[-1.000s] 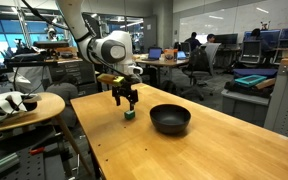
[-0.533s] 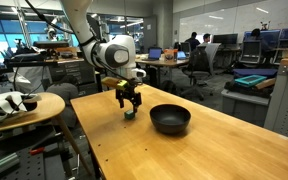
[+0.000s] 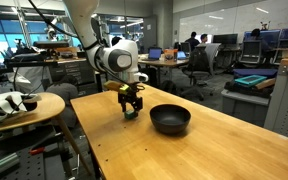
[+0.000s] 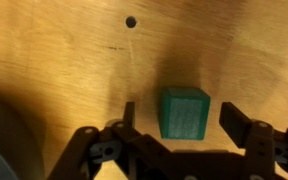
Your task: Put the green block in the black bowl
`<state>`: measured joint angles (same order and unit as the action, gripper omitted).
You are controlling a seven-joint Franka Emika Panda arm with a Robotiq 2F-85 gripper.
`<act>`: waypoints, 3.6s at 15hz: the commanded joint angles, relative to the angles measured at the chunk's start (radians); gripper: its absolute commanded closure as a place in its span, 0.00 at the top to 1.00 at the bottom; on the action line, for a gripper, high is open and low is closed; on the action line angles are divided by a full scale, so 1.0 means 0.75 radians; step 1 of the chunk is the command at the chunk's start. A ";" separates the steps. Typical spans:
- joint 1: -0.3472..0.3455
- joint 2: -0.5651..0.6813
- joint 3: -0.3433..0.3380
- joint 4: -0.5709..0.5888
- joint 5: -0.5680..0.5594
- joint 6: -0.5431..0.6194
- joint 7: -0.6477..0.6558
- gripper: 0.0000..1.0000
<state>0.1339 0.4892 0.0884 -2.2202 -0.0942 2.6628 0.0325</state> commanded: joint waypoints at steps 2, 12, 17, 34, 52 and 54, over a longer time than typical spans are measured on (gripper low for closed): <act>-0.005 0.021 0.003 0.043 0.026 -0.005 -0.016 0.48; -0.021 -0.024 -0.002 0.052 0.036 -0.038 -0.014 0.18; -0.019 -0.074 -0.008 0.095 0.026 -0.083 -0.015 0.18; -0.035 -0.133 -0.197 0.286 -0.050 -0.171 0.165 0.18; -0.095 0.284 -0.302 0.606 0.104 -0.195 0.501 0.24; -0.097 0.304 -0.293 0.624 0.143 -0.191 0.517 0.21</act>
<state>0.0664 0.6770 -0.1388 -1.8210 -0.0315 2.5498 0.3924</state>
